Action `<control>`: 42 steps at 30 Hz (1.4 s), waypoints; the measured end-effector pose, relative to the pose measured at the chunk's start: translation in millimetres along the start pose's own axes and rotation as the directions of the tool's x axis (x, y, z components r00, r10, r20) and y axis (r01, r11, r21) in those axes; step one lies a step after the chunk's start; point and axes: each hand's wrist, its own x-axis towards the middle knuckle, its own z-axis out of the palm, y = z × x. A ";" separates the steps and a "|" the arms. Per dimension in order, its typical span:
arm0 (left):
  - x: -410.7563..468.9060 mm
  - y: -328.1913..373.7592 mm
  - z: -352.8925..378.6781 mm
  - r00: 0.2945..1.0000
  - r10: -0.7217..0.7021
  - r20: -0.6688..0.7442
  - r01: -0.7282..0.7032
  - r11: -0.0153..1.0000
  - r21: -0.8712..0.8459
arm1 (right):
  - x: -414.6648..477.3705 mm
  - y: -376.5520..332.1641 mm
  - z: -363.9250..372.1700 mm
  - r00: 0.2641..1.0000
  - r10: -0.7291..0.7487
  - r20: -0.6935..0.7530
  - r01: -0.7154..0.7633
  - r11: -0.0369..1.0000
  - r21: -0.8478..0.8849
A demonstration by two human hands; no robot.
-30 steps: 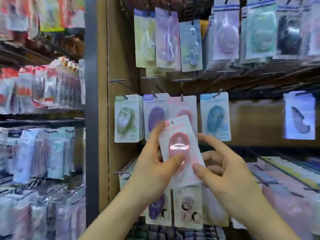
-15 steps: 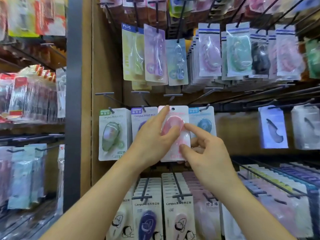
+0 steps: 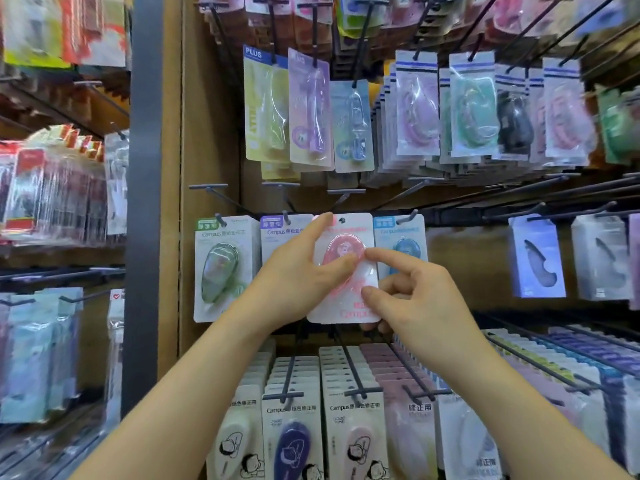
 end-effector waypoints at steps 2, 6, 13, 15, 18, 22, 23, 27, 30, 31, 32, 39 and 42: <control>2.4 0.3 -0.1 1.000 0.002 0.021 -0.002 1.000 0.018 | 0.3 -1.6 -1.4 1.000 0.003 0.002 -0.003 1.000 -0.005; 9.8 -1.5 1.7 0.997 0.002 0.078 -0.014 0.986 0.163 | -1.6 -2.2 -1.0 0.997 0.073 0.024 -0.074 0.996 0.058; -6.6 -20.2 13.9 0.990 0.140 -0.032 -0.098 0.825 0.556 | 2.7 14.0 0.3 1.000 0.024 0.000 -0.022 0.914 -0.405; -11.8 -27.8 23.4 0.967 0.247 -0.062 -0.143 0.727 0.672 | 3.9 18.3 0.6 1.000 -0.018 -0.016 0.008 0.869 -0.495; -9.4 -37.8 34.1 0.922 0.383 -0.059 -0.199 0.600 0.775 | 7.6 20.7 6.6 0.994 -0.111 0.005 0.096 0.835 -0.542; 2.1 -40.1 40.6 0.894 0.446 -0.037 -0.236 0.539 0.808 | 16.8 20.8 12.1 0.970 -0.240 0.027 0.198 0.724 -0.661; 5.9 -40.9 42.4 0.896 0.442 -0.032 -0.233 0.530 0.815 | 19.5 21.4 12.5 0.970 -0.244 0.024 0.192 0.694 -0.694; 19.7 -51.3 50.0 0.892 0.450 -0.041 -0.191 0.456 0.869 | 28.9 24.2 14.1 0.983 -0.183 0.025 0.135 0.621 -0.772; 26.0 -54.7 52.2 0.897 0.440 -0.053 -0.160 0.433 0.887 | 31.5 27.8 15.0 0.986 -0.159 0.050 0.139 0.612 -0.779; 26.5 -54.7 52.3 0.900 0.433 -0.056 -0.155 0.438 0.885 | 31.0 28.9 13.9 0.986 -0.159 0.054 0.143 0.621 -0.771; 25.8 -54.3 52.2 0.902 0.429 -0.054 -0.161 0.448 0.879 | 29.2 29.4 11.8 0.986 -0.158 0.056 0.145 0.635 -0.759; -17.7 -39.5 48.4 0.859 0.507 -0.070 -0.291 0.596 0.749 | -3.1 27.4 -23.5 0.980 -0.197 0.007 0.164 0.799 -0.578; -44.1 -31.4 56.0 0.827 0.554 -0.094 -0.385 0.682 0.622 | -25.8 21.9 -40.6 0.984 -0.179 0.002 0.161 0.876 -0.455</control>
